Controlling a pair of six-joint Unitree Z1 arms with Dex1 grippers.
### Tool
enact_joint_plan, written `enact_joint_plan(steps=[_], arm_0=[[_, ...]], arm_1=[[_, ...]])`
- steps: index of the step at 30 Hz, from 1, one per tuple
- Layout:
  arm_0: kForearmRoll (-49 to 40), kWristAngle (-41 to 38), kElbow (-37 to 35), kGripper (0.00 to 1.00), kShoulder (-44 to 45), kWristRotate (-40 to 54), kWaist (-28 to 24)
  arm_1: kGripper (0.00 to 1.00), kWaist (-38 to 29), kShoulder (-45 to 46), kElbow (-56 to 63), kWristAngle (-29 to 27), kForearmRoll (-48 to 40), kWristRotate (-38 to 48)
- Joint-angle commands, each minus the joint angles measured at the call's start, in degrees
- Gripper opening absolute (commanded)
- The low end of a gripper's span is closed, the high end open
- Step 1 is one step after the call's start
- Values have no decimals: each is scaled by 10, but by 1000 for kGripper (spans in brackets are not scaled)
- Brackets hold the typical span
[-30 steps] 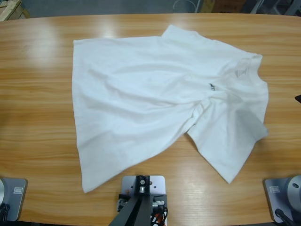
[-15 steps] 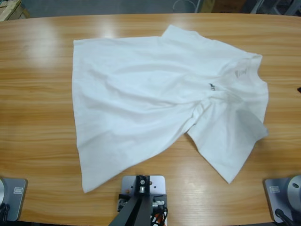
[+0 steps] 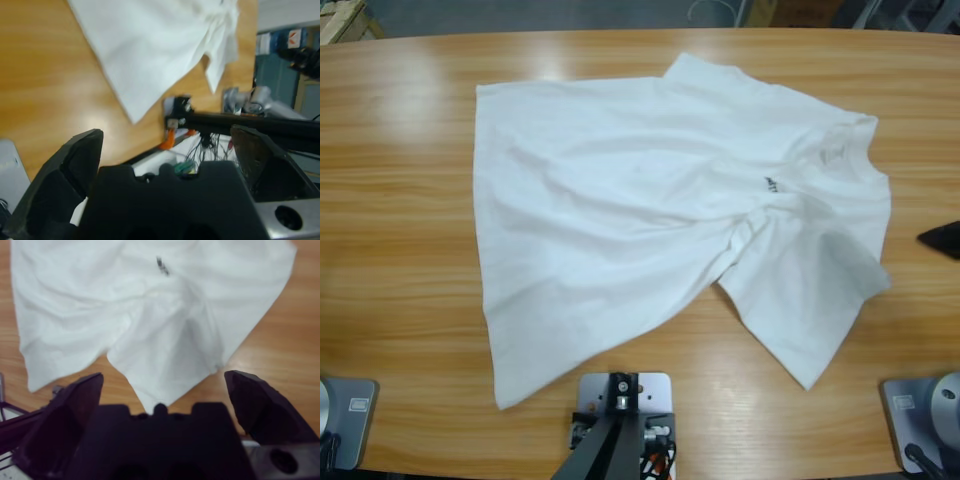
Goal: Fold clothes
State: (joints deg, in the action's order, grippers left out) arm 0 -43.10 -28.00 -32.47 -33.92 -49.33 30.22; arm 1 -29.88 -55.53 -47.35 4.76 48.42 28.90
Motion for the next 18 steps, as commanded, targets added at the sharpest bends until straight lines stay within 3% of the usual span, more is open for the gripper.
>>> enact_joint_plan(steps=[1, 5, 9, 14, 18], arm_0=[[96, -60, 125, 991, 11, -41, 14], [176, -57, 118, 996, -70, -37, 60], [284, 18, 100, 996, -245, -80, 202], [315, 77, 114, 987, -257, -115, 224], [366, 158, 142, 1000, -297, -176, 303]], arm_1=[[1000, -13, -27, 33, 0, 2, 26], [1000, -13, -30, 38, 3, -5, 27], [1000, -13, -36, 38, 3, -8, 27], [1000, -13, -34, 39, 6, -10, 27], [1000, -13, -35, 44, 10, -16, 28]])
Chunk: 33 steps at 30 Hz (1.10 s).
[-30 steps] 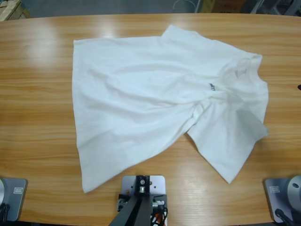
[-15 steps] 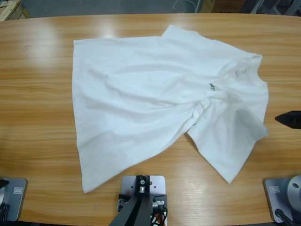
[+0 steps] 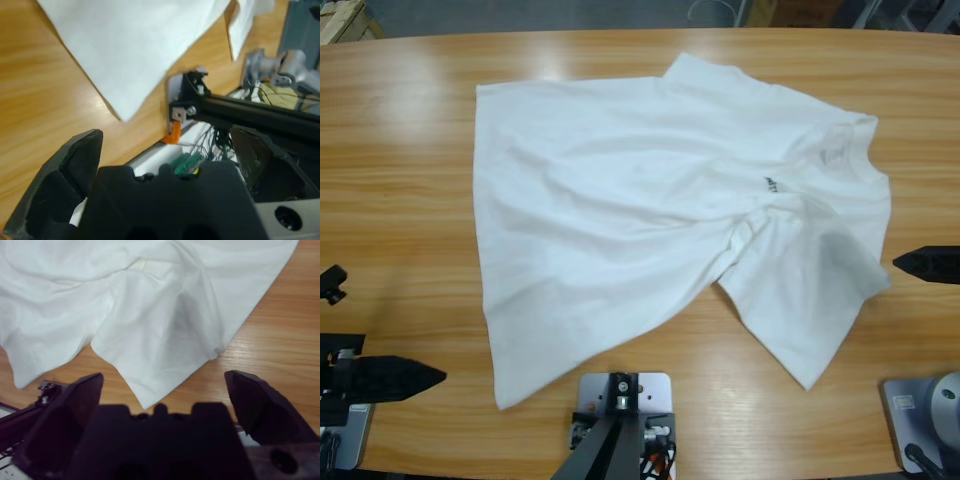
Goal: Fold clothes
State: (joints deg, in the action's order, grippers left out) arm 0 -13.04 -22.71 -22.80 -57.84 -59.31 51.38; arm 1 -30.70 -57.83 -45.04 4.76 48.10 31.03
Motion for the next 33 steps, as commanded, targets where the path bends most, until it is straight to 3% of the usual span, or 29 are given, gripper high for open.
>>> enact_joint_plan(steps=[1, 5, 7, 12, 16, 23, 30, 33], arm_0=[[98, 116, 49, 1000, -96, -96, 117], [238, 169, 51, 1000, -244, -188, 233], [286, 176, 55, 996, -278, -212, 253], [302, 208, 78, 983, -252, -274, 294], [284, 263, 78, 1000, -226, -347, 357], [207, 282, 78, 1000, -219, -432, 381], [266, 282, 72, 984, -340, -475, 409], [291, 296, 82, 983, -354, -477, 411]], arm_1=[[1000, -5, -15, 22, 12, -14, 7], [1000, -5, -18, 22, 16, -16, 7], [1000, -5, -17, 23, 18, -16, 7], [1000, -5, -16, 27, 20, -22, 7], [1000, -5, -16, 31, 23, -25, 7], [1000, -5, 3, 36, 26, -25, 7], [1000, -5, 22, 33, 25, -23, -2], [1000, -6, 25, 32, 26, -20, -2]])
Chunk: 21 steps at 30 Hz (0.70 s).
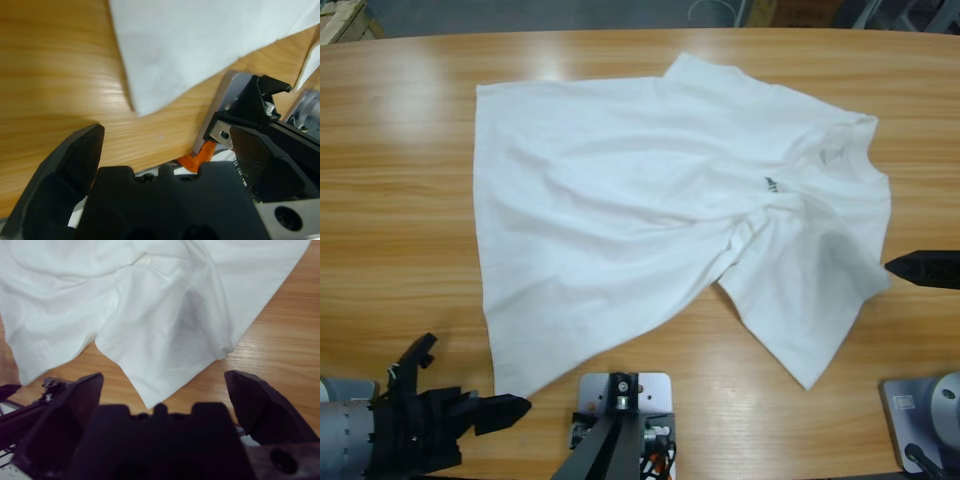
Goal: Fold clothes
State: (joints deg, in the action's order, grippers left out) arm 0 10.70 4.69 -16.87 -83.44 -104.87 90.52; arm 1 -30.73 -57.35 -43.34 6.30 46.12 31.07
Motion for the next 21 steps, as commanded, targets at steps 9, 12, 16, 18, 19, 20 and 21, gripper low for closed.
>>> enact_joint_plan(steps=[9, 12, 16, 18, 19, 20, 21], arm_0=[[52, 67, 64, 920, -68, -53, 19], [53, 91, 68, 818, -76, -66, 19], [53, 102, 74, 735, -71, -70, 19], [53, 106, 74, 712, -71, -75, 19], [53, 109, 74, 650, -72, -77, 19], [53, 110, 74, 564, -74, -78, 19], [53, 110, 75, 531, -77, -78, 19]], arm_1=[[996, -6, 18, 18, 16, -4, -3], [996, -6, 21, 18, 19, -4, -3], [996, -7, 22, 19, 22, -5, -4], [996, -7, 22, 19, 23, -6, -4], [996, -7, 22, 19, 24, -6, -4], [996, -8, 25, 19, 24, -6, -4], [996, -8, 26, 19, 24, -6, -4]])
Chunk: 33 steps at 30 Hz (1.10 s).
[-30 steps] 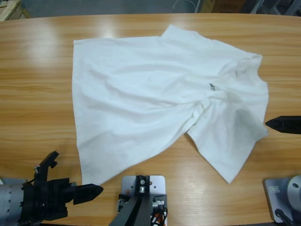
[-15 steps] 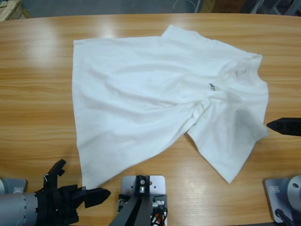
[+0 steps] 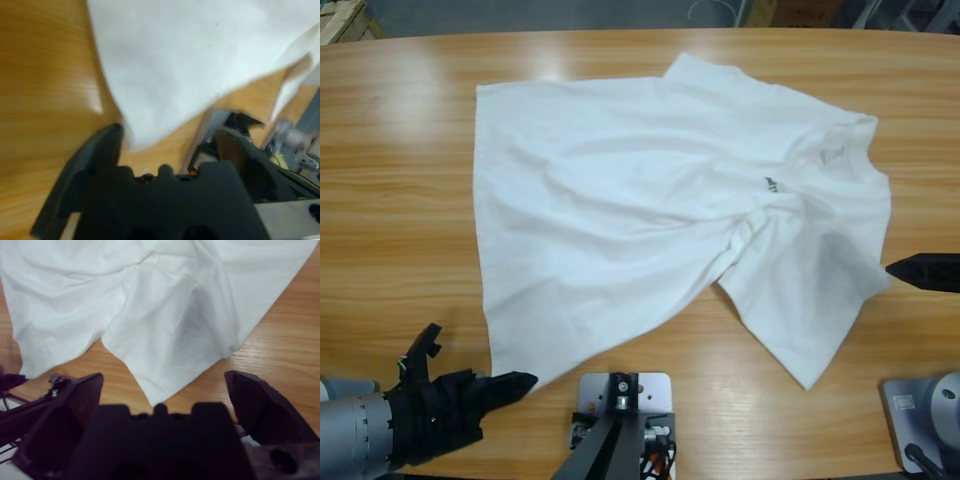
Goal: Fold clothes
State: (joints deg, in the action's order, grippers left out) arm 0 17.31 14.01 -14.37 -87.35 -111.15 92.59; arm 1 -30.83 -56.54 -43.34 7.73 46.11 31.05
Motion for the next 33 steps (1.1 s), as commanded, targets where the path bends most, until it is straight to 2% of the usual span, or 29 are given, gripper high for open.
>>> enact_joint_plan(steps=[1, 5, 10, 13, 14, 15, 17, 18, 27, 33], arm_0=[[-13, 17, 49, 531, -44, -15, -1], [27, 14, 48, 526, -89, -6, -1], [60, 13, 56, 501, -96, 12, -1], [73, 14, 67, 278, -83, 16, -1], [73, 16, 70, 95, -69, 21, -1], [73, 24, 73, 0, -54, 26, -1], [72, 56, 84, 0, -16, 37, 9], [70, 68, 87, 0, 0, 40, 13], [74, 90, 80, 0, -8, 45, 14], [79, 89, 84, 0, -5, 49, 15]], arm_1=[[996, -7, 19, 19, 10, -5, -4], [996, -7, 21, 19, 10, -6, -4], [996, -7, 28, 20, 11, -6, -5], [996, -7, 30, 21, 11, -6, -5], [989, -7, 30, 22, 10, -6, -5], [974, -7, 30, 23, 10, -6, -4], [859, -7, 29, 25, 11, -7, 0], [853, -8, 30, 26, 11, -6, 11], [919, -8, 39, 25, 17, -5, 35], [918, -8, 40, 26, 17, -6, 35]])
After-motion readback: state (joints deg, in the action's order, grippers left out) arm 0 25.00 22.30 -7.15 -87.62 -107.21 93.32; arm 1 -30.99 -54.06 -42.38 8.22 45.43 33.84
